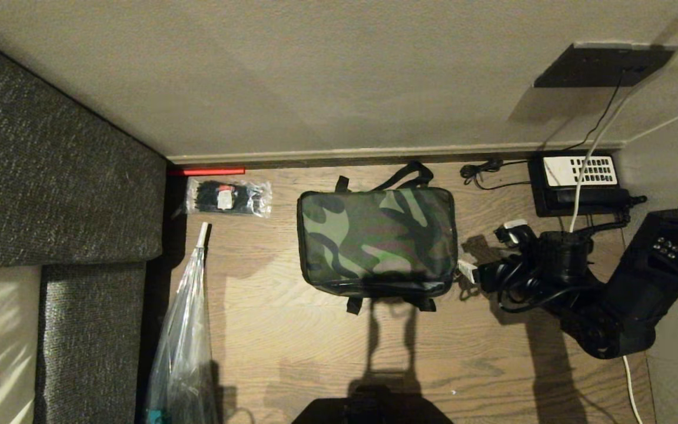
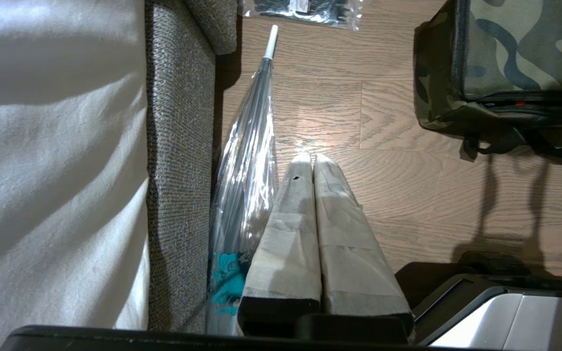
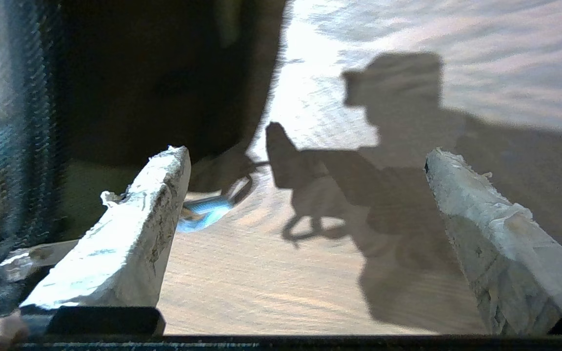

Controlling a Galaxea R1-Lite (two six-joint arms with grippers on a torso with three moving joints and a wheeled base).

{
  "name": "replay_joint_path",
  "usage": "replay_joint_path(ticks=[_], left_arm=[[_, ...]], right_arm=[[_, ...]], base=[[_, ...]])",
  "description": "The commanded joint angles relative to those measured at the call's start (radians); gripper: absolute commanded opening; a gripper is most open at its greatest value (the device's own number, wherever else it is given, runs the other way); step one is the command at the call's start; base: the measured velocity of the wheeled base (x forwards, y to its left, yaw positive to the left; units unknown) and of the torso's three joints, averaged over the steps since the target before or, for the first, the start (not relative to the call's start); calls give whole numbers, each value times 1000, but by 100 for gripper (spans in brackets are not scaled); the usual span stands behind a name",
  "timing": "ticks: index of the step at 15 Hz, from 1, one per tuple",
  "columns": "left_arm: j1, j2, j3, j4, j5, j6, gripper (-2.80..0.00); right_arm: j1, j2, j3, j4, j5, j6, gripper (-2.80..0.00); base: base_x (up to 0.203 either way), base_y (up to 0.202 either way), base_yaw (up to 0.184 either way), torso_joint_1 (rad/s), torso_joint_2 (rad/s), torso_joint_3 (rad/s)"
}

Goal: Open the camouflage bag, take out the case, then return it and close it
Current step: Open the top of the storage box

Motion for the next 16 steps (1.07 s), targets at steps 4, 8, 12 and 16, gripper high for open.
replay_joint_path(ticks=[4,8,12,16], left_arm=[[0,-2,3,0,0,0,-280],[0,-2,3,0,0,0,-280],[0,-2,3,0,0,0,-280],[0,-2,3,0,0,0,-280]], right_arm=[[-32,-79,82,25,100,-4,0],[-32,-88,127,28,131,-31,0],[-29,-70,129,17,179,-58,0],[-18,-33,121,4,263,-121,0]], base=[[0,0,0,0,0,0],[0,0,0,0,0,0],[0,0,0,0,0,0],[0,0,0,0,0,0]])
